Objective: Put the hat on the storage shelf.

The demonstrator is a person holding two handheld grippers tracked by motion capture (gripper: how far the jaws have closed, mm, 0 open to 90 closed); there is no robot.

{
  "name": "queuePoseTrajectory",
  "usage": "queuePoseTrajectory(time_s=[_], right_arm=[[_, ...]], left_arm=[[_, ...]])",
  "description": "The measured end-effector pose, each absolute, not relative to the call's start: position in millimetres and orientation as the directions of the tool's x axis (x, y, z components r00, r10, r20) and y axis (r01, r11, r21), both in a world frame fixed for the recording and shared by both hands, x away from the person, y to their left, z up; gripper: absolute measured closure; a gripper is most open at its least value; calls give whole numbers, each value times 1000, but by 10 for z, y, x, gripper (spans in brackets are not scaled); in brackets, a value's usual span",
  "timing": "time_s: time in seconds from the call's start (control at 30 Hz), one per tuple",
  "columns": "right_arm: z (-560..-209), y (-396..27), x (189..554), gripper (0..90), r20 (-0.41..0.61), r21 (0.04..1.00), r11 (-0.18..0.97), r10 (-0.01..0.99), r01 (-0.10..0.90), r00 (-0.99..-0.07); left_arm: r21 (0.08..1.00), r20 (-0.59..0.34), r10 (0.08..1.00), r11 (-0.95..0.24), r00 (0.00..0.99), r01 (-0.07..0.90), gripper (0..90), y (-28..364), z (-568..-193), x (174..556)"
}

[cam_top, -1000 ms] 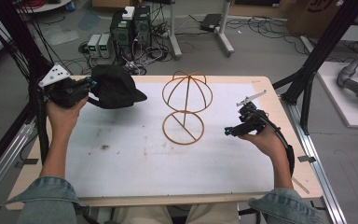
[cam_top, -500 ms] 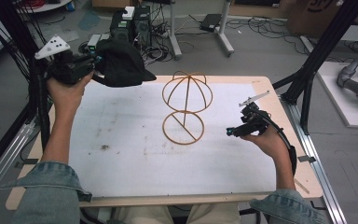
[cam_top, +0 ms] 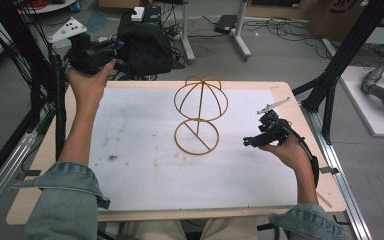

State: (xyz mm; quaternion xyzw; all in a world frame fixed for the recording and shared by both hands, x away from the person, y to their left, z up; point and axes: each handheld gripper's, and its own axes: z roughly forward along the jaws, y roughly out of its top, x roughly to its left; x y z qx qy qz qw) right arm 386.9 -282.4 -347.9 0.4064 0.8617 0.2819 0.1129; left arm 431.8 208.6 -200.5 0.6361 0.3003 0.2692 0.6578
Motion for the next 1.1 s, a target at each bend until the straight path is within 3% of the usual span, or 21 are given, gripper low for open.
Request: queuePoseTrajectory(time_s=[0.53,1.1], right_arm=[[-3463,-2839,3855,165,40,577,509,764,639,-644],[-3472,-2831,3860,165,37,574,515,760,637,-649]], left_arm=[[993,-100,660,117,745,29,864,1636,-1951,4349],[998,-50,568,59,821,20,863,1061,-2202,4212]])
